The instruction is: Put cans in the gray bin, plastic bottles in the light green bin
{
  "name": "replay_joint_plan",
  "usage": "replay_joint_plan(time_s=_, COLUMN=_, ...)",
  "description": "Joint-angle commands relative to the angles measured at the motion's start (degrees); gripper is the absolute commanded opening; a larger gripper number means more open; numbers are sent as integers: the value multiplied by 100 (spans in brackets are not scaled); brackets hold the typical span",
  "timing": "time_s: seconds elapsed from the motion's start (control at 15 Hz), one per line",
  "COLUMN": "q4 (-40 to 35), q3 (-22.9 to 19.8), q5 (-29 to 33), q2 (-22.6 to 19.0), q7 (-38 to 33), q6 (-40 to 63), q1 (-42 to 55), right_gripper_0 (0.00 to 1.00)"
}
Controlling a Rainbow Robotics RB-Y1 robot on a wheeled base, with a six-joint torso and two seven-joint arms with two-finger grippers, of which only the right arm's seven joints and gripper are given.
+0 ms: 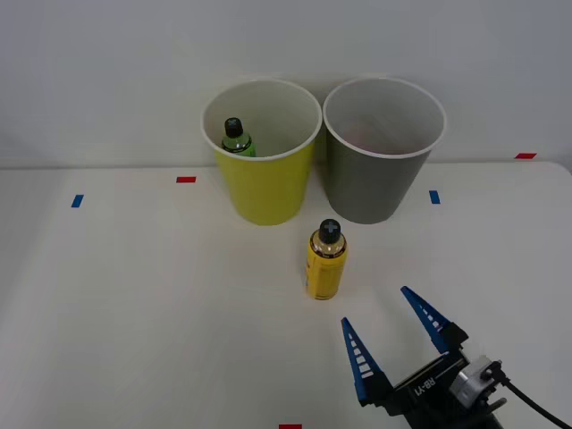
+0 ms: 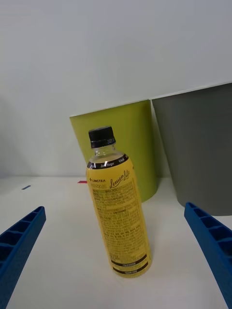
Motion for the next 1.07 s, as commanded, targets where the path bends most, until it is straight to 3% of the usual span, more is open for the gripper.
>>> replay_joint_plan(time_s=0.07, q4=46, q3=70, q5=177, q2=6, q7=8, q6=438, q1=-372, right_gripper_0=100)
replay_joint_plan(time_s=0.6, q4=46, q3=624, q5=150, q2=-11, q7=-88, q6=1818, q1=-1206, right_gripper_0=100)
replay_joint_plan(time_s=1.07, q4=46, q3=694, q5=159, q2=147, q7=-97, q6=2011, q1=-1268, right_gripper_0=100)
